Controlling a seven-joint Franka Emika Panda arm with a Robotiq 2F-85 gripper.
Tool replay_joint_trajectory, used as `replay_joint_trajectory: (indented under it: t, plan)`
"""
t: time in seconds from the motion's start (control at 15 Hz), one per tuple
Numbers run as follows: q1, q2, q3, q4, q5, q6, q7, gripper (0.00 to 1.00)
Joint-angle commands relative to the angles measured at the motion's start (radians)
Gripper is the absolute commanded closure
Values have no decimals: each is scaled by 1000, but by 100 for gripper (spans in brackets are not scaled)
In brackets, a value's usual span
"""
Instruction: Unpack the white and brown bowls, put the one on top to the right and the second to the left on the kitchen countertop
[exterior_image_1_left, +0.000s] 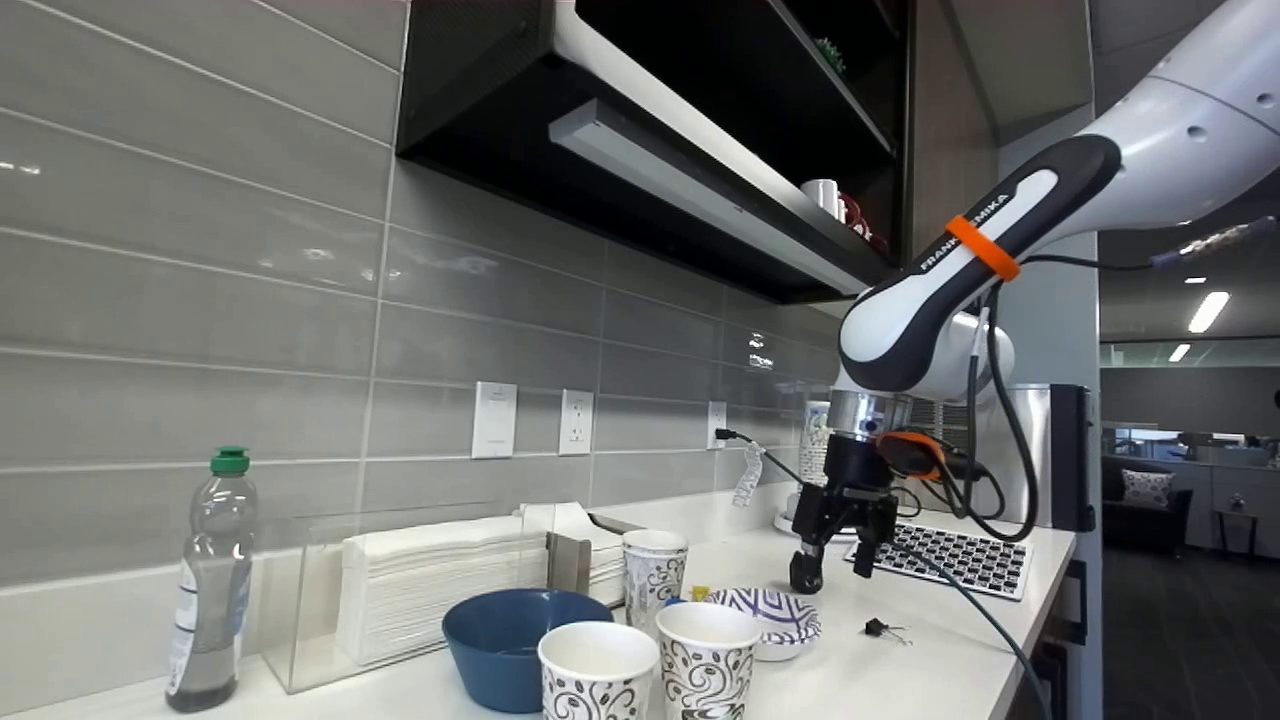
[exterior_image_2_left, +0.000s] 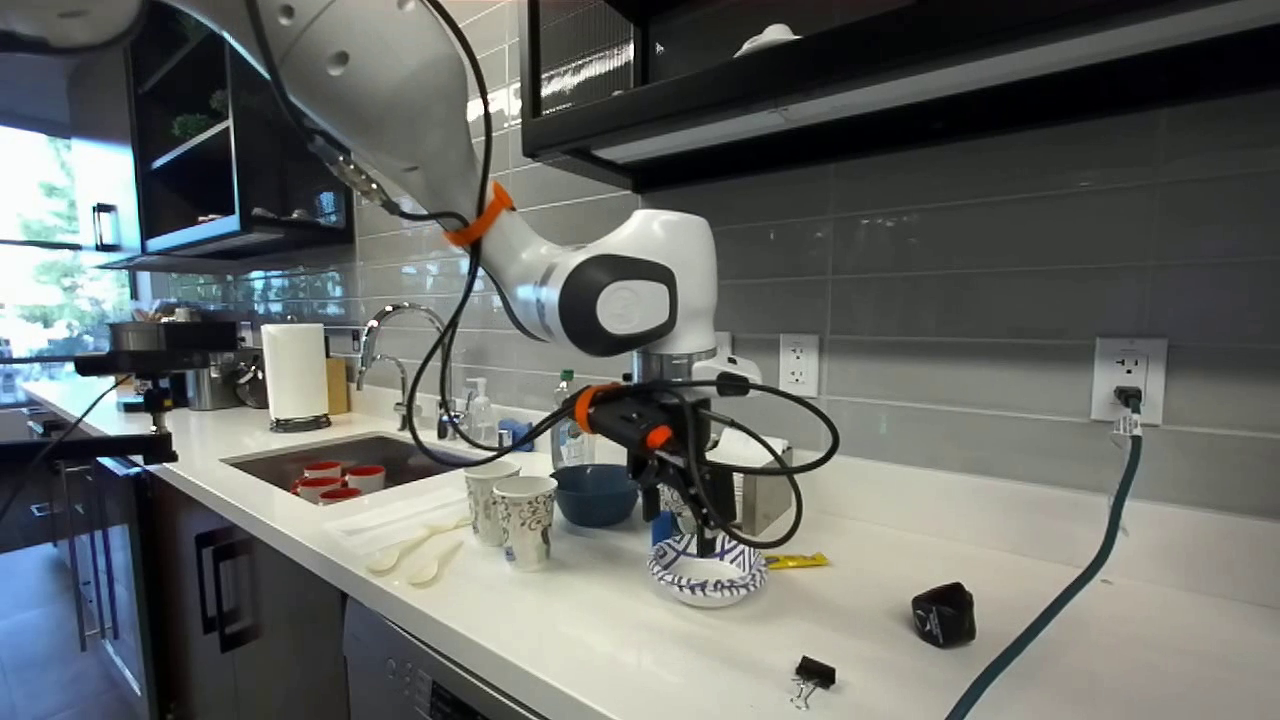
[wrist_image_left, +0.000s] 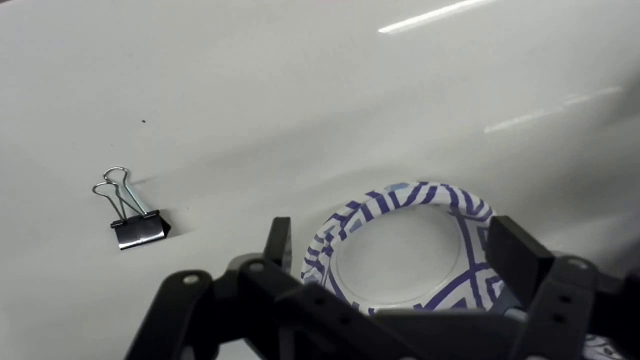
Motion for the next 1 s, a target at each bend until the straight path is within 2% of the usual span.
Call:
replay_joint_trajectory:
  t: [0.0,0.07,0.4,0.53,0.67,0.93]
  plan:
    - [-35,120,22,130,47,-49,79,0]
    - [-33,54,27,53,16,-9,41,0]
    - [-37,72,32,68,16,-10,45,0]
    - [-40,90,20,80,-1,-34,129,0]
    - [-49,104,19,80,28,-12,177,0]
    - [-63,126,25,89,70,12,228,0]
